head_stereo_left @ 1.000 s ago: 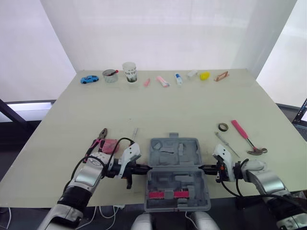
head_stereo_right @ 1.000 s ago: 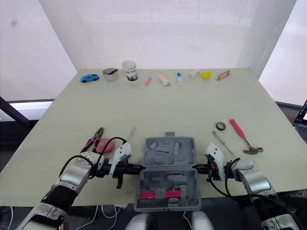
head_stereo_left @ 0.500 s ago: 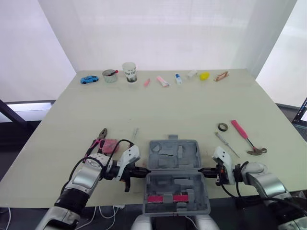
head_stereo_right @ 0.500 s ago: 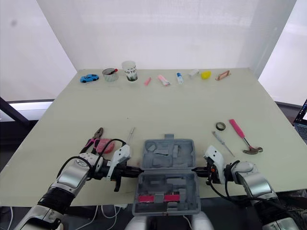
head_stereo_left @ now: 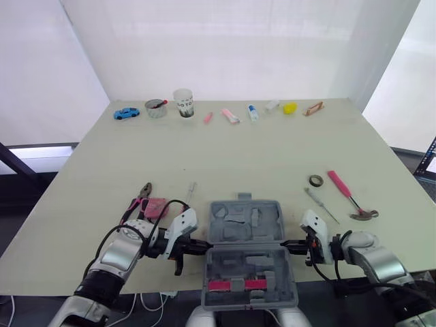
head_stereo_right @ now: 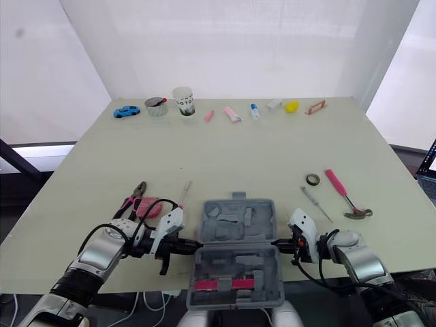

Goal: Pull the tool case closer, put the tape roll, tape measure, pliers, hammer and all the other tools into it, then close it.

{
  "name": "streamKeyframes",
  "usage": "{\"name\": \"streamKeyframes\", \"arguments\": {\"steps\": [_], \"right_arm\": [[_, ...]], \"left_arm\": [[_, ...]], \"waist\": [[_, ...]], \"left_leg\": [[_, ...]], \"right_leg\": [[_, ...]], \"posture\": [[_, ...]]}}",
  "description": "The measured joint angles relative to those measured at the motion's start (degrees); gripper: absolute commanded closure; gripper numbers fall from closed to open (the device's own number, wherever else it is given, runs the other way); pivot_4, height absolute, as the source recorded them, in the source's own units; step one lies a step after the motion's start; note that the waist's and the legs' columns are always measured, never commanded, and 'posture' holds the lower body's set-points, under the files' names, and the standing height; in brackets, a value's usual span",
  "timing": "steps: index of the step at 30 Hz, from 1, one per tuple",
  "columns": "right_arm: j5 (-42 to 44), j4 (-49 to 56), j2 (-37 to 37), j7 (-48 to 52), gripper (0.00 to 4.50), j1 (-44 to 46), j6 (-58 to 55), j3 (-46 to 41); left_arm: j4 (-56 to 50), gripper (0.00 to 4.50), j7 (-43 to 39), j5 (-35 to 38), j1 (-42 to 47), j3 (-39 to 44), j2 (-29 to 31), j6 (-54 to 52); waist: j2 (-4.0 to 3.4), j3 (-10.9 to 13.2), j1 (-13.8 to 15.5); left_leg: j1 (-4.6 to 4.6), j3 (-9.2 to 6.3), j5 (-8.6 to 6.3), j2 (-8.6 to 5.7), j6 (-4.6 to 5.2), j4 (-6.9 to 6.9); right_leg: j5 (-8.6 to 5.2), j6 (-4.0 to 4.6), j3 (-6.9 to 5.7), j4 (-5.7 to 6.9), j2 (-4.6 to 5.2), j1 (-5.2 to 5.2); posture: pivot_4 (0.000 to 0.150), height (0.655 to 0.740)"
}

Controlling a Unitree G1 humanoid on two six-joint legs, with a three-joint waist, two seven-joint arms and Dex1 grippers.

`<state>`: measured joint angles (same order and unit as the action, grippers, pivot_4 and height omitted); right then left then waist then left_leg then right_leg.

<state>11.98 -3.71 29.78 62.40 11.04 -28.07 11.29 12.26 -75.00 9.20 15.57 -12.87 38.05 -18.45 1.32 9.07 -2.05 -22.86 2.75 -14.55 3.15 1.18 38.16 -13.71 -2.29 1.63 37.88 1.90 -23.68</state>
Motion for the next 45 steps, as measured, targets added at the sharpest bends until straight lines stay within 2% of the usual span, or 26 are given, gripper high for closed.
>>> {"name": "streamKeyframes", "arguments": {"steps": [34, 40, 45], "right_arm": [[0.4, -2.9, 2.4, -1.5, 4.48, -0.8, 5.8, -1.9], [0.9, 0.4, 4.6, -3.4, 4.48, -3.8, 5.6, -3.9], [1.6, 3.9, 7.3, -6.3, 4.48, -8.2, 6.1, -9.6]], "left_arm": [[0.0, 4.5, 0.4, 0.6, -0.4, 0.7, 0.7, -0.2], [-2.7, 4.5, 2.0, 2.4, -3.2, 2.5, 1.1, -1.7], [-8.4, 4.5, 4.0, 4.6, -8.5, 6.6, 5.1, -5.1]], "waist": [[0.01, 0.0, 0.0], [0.01, 0.0, 0.1], [0.02, 0.0, 0.2]], "left_leg": [[0.02, 0.01, 0.0, 0.01, 0.0, 0.05], [-0.04, 0.02, 0.0, 0.01, 0.0, 0.05], [-0.05, 0.0, 0.0, 0.04, 0.0, 0.03]], "right_leg": [[0.0, 0.01, 0.02, 0.02, 0.0, 0.01], [-0.02, 0.03, 0.02, -0.01, 0.04, 0.0], [-0.12, 0.19, 0.01, -0.01, 0.03, -0.03]], "posture": [[0.15, 0.74], [0.15, 0.74], [0.15, 0.74]]}}
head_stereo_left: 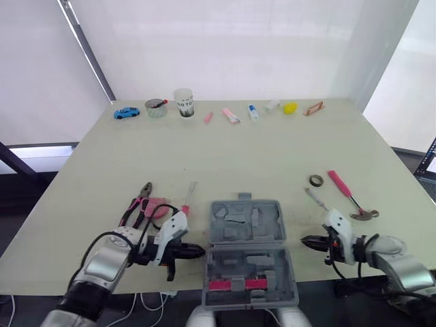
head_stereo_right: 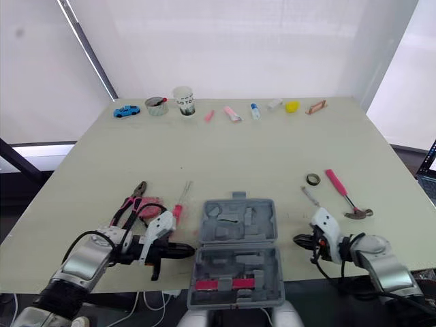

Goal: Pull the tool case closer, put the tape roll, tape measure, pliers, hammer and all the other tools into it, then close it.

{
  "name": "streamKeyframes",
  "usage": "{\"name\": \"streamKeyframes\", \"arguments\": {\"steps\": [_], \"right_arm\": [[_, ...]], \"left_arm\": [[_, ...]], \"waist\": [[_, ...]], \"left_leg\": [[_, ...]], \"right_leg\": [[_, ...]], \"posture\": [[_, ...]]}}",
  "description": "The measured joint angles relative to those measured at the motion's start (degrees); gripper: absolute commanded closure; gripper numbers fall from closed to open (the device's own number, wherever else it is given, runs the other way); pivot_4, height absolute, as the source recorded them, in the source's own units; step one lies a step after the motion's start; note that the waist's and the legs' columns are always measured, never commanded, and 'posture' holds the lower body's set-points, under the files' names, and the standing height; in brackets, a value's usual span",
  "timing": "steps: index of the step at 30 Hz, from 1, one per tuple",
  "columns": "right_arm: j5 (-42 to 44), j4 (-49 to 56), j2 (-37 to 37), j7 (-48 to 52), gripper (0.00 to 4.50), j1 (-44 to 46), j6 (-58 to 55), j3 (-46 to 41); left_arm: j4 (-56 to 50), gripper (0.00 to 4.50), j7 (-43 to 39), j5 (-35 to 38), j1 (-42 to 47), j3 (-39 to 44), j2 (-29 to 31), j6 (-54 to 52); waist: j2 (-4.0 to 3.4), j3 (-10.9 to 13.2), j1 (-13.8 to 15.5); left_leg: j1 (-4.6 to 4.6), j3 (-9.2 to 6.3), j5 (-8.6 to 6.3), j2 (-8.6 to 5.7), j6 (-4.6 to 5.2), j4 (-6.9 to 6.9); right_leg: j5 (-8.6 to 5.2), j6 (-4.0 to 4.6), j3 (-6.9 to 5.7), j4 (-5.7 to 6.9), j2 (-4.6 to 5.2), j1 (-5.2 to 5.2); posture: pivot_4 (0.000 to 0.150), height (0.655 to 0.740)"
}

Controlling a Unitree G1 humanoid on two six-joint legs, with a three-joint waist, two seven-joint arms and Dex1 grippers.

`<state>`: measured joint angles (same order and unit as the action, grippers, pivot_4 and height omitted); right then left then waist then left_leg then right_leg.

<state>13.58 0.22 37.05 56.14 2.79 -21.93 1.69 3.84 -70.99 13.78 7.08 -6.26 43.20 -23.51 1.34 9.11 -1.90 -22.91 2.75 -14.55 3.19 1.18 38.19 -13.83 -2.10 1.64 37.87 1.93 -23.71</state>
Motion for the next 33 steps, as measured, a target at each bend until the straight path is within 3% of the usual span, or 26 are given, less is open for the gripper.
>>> {"name": "streamKeyframes", "arguments": {"steps": [5, 12, 15, 17, 20, 23, 24, 28, 33], "right_arm": [[3.0, 3.6, -1.8, -3.2, 4.48, -4.8, 3.3, -6.6], [5.4, 11.2, -9.8, -13.3, 4.48, -18.1, 11.6, -18.2], [6.3, 13.0, -14.1, -17.5, 4.5, -24.0, 15.9, -23.4], [7.6, 13.6, -15.6, -18.2, 4.5, -26.1, 16.9, -25.3], [10.2, 15.6, -17.3, -18.1, 3.61, -30.4, 19.5, -28.0], [13.6, 16.3, -18.9, -15.6, 2.21, -36.8, 22.3, -30.9], [14.7, 16.1, -19.2, -14.7, 1.8, -38.9, 22.8, -32.1], [18.1, 14.1, -19.3, -12.8, 0.12, -41.2, 24.6, -35.7], [19.7, 12.2, -19.9, -12.2, 0.12, -42.4, 25.4, -36.4]], "left_arm": [[-5.5, 4.5, 0.5, 3.9, -5.0, 5.9, 2.1, -0.4], [-7.7, 4.5, 11.0, 8.3, -12.0, 21.6, -5.4, 10.2], [-8.1, 3.82, 14.5, 9.2, -16.9, 26.2, -7.4, 11.4], [-7.8, 2.95, 15.1, 10.3, -18.1, 27.8, -7.8, 11.7], [-5.9, 1.68, 15.5, 11.9, -19.3, 31.1, -8.0, 13.1], [-1.9, 0.25, 15.2, 12.4, -22.2, 34.3, -7.9, 15.8], [-0.8, 0.01, 15.1, 12.4, -23.6, 35.4, -8.0, 16.5], [0.6, 0.0, 15.0, 12.9, -26.4, 37.4, -8.4, 18.4], [1.4, 0.0, 14.5, 13.3, -29.3, 37.8, -8.8, 20.1]], "waist": [[-0.01, 0.0, 0.2], [-0.03, 0.0, 1.2], [-0.04, 0.0, 1.2], [-0.03, 0.0, 1.2], [-0.05, 0.0, 1.2], [-0.09, 0.0, 1.2], [-0.08, 0.0, 1.1], [0.03, 0.0, 1.0], [-0.01, 0.0, 1.1]], "left_leg": [[0.01, -0.02, 0.0, 0.02, 0.0, 0.01], [0.02, -0.02, -0.01, 0.05, -0.01, -0.01], [0.06, -0.01, -0.01, 0.09, -0.01, -0.01], [0.07, -0.02, -0.01, 0.14, -0.01, -0.01], [0.11, -0.05, -0.02, 0.21, -0.03, -0.01], [0.11, -0.02, -0.03, 0.24, -0.04, -0.12], [0.1, 0.01, -0.03, 0.24, -0.04, -0.2], [0.08, 0.04, -0.18, 0.2, -0.29, -0.24], [0.08, -0.01, -0.2, 0.21, -0.33, -0.46]], "right_leg": [[-0.1, -0.14, 0.02, -0.02, 0.05, 0.0], [-0.1, -0.15, 0.11, -0.11, 0.12, 0.01], [-0.12, -0.18, 0.15, -0.1, 0.15, 0.01], [-0.14, -0.2, 0.16, -0.1, 0.19, 0.0], [-0.15, -0.21, 0.13, -0.09, 0.22, -0.02], [-0.18, -0.17, 0.13, -0.16, 0.31, -0.05], [-0.19, -0.16, 0.14, -0.24, 0.39, -0.11], [-0.19, -0.18, 0.06, -0.3, 1.06, -0.16], [-0.19, -0.18, -0.15, -0.41, 1.29, -0.22]], "posture": [[0.15, 0.74], [0.15, 0.74], [0.15, 0.74], [0.15, 0.74], [0.15, 0.74], [0.15, 0.74], [0.15, 0.74], [0.15, 0.74], [0.15, 0.74]]}}
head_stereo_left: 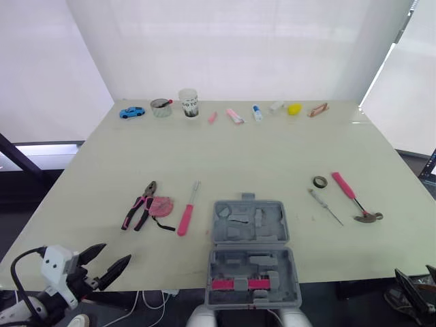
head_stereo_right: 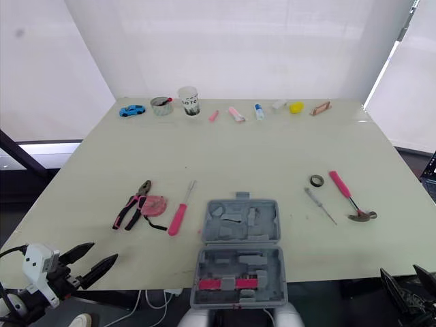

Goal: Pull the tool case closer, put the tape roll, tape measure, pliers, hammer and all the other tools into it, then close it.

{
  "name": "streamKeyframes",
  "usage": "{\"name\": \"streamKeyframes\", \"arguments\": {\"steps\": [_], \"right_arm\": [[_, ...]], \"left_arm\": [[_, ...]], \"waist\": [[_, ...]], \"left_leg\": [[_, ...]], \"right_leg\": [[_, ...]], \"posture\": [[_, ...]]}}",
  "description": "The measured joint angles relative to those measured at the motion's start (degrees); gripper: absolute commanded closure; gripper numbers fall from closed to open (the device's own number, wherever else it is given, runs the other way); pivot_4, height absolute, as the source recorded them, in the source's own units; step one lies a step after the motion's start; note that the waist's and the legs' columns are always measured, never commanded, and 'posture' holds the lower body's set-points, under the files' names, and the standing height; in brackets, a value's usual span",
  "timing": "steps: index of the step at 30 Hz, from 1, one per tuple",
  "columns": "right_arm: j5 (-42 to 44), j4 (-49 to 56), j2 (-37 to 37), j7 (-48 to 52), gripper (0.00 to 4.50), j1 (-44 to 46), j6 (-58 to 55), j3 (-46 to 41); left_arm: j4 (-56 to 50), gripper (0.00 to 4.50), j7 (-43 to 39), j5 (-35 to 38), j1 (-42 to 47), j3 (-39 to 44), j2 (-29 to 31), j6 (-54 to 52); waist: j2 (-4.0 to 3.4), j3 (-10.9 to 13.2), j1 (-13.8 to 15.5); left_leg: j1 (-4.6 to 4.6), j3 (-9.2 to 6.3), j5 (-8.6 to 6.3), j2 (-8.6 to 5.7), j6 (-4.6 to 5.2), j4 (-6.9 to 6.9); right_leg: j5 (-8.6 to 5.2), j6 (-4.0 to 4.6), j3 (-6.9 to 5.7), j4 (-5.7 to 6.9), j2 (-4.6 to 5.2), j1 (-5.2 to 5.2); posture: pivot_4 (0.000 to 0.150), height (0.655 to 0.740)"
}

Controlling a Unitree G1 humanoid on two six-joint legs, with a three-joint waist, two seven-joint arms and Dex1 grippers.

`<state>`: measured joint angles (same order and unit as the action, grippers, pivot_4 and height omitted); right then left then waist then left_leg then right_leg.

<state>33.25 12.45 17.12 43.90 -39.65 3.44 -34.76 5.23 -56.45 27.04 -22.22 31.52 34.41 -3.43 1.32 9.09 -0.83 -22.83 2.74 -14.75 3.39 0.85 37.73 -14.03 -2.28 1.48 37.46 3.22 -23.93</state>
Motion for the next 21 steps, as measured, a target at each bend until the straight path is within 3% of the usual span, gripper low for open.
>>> {"name": "streamKeyframes", "arguments": {"steps": [11, 17, 21], "right_arm": [[-1.5, 2.6, 11.3, -1.9, 0.12, 6.5, -9.2, 2.8], [-5.4, 2.0, 24.3, -2.5, 0.12, 21.5, -19.8, 10.3], [-8.0, -3.7, 31.7, 1.2, 0.12, 35.1, -24.5, 17.3]], "left_arm": [[-9.8, 0.0, 0.4, 2.4, 10.6, -5.4, 1.8, -3.0], [-16.1, 0.0, 0.3, 3.1, 15.8, -12.1, 2.4, -6.8], [-18.3, 0.0, -0.3, 3.6, 19.0, -15.9, 2.6, -8.6]], "waist": [[0.0, -0.1, 0.0], [0.01, -0.1, 0.1], [0.01, -0.1, 0.2]], "left_leg": [[-0.06, 0.19, 0.18, -0.19, 0.3, -0.41], [0.03, 0.19, 0.2, -0.35, 0.33, -0.33], [0.01, 0.23, 0.2, -0.35, 0.33, -0.32]], "right_leg": [[0.17, 0.23, -0.31, -0.46, -0.32, 0.12], [0.19, 0.21, -0.32, -0.44, -0.56, 0.23], [0.19, 0.23, -0.37, -0.44, -0.71, 0.27]], "posture": [[0.15, 0.74], [0.15, 0.74], [0.15, 0.74]]}}
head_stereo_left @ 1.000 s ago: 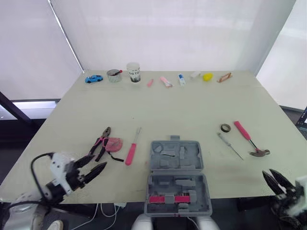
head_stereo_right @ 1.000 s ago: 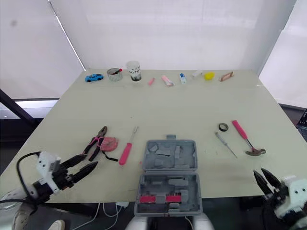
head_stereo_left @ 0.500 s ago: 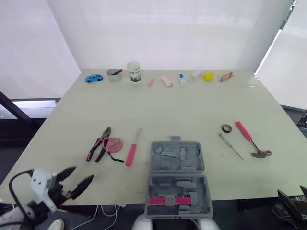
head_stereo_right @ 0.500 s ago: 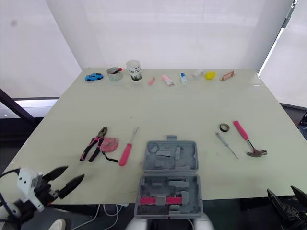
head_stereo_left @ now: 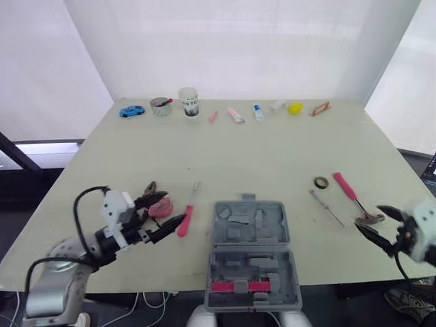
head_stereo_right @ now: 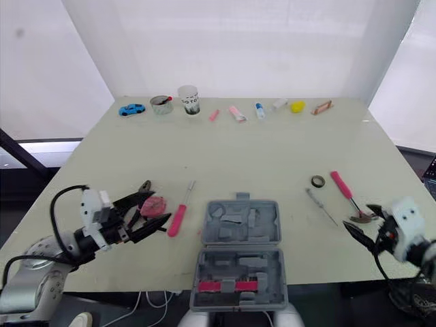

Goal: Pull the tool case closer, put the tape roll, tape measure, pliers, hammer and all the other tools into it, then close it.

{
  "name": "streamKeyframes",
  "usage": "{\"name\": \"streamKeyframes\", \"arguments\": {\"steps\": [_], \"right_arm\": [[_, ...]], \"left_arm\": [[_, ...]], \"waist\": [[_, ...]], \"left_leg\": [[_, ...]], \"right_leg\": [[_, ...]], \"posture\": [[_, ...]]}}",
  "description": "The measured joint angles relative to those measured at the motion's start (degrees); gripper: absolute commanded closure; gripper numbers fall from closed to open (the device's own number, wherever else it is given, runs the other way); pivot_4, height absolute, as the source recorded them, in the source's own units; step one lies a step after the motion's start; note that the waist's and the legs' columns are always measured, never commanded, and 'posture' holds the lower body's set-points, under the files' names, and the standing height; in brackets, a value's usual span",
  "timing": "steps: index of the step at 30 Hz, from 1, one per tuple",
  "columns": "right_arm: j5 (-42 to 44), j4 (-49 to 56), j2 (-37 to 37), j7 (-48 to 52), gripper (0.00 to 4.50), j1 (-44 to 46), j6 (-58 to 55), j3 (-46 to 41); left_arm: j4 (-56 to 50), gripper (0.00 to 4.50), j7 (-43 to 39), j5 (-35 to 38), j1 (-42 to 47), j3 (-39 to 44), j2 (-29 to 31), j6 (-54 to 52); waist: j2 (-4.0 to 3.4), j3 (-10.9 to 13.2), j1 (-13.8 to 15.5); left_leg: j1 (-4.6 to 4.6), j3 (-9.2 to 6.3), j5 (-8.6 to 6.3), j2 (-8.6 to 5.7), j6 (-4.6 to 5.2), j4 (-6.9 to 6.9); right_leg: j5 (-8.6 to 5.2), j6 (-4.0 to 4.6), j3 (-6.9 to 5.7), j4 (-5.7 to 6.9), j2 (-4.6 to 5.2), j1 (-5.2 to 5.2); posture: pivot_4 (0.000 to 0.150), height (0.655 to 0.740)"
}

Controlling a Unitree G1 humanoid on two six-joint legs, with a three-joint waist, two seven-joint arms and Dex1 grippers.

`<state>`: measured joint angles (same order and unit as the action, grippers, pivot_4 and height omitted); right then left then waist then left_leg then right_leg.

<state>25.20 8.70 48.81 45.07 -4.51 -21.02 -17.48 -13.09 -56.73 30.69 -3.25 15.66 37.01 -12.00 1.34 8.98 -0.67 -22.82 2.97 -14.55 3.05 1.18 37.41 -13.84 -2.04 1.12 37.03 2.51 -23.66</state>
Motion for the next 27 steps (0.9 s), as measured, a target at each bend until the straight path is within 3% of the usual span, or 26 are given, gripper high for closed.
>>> {"name": "streamKeyframes", "arguments": {"steps": [2, 6, 11, 14, 20, 27], "right_arm": [[-2.4, -6.3, 3.3, 3.9, 0.12, 9.5, -1.3, 5.4], [-7.6, -15.0, 5.8, 11.0, 0.12, 20.2, 0.0, 13.5], [-19.2, -32.6, 2.5, 19.0, 0.12, 40.4, 5.9, 27.7], [-24.7, -42.3, -0.7, 20.9, 0.12, 47.5, 10.5, 32.5], [-30.6, -59.0, -8.7, 19.6, 0.12, 57.8, 11.6, 35.7], [-31.9, -71.1, -13.7, 14.3, 0.12, 63.3, 6.5, 34.0]], "left_arm": [[-0.4, 0.0, -0.7, 0.2, 1.3, -1.3, 0.1, -0.3], [-1.1, 0.0, -1.0, 0.6, 2.3, -2.7, 0.1, -1.4], [-2.6, 0.0, -1.3, 1.3, 3.1, -3.8, 0.1, -2.5], [-3.6, 0.0, -1.6, 1.5, 2.6, -4.5, 0.1, -2.8], [-5.3, 0.0, -0.9, 2.2, 1.2, -4.0, 0.1, -3.3], [-6.9, 0.0, 0.3, 2.9, -0.9, -3.0, 0.1, -3.6]], "waist": [[0.01, 0.0, -0.1], [0.02, 0.0, 0.1], [-0.06, 0.1, -0.3], [-0.06, 0.1, -0.3], [-0.07, 0.1, -0.1], [-0.09, 0.2, -0.3]], "left_leg": [[-0.05, -0.04, 0.0, 0.0, 0.0, 0.0], [-0.09, -0.08, 0.0, 0.04, 0.0, -0.01], [-0.08, 0.01, 0.0, 0.05, 0.0, 0.02], [-0.08, 0.0, 0.0, 0.06, 0.0, 0.02], [-0.12, 0.01, 0.01, 0.07, -0.01, 0.02], [-0.11, 0.01, 0.01, 0.08, -0.02, 0.02]], "right_leg": [[0.01, -0.03, 0.0, 0.0, -0.07, 0.0], [0.11, -0.24, -0.06, -0.03, -0.13, -0.01], [0.13, -0.26, 0.03, -0.05, -0.14, -0.03], [0.13, -0.25, 0.01, -0.04, -0.14, -0.02], [0.14, -0.24, 0.01, -0.04, -0.13, -0.03], [0.14, -0.23, -0.02, 0.01, -0.11, -0.03]], "posture": [[0.15, 0.74], [0.15, 0.74], [0.15, 0.74], [0.15, 0.74], [0.15, 0.74], [0.15, 0.74]]}}
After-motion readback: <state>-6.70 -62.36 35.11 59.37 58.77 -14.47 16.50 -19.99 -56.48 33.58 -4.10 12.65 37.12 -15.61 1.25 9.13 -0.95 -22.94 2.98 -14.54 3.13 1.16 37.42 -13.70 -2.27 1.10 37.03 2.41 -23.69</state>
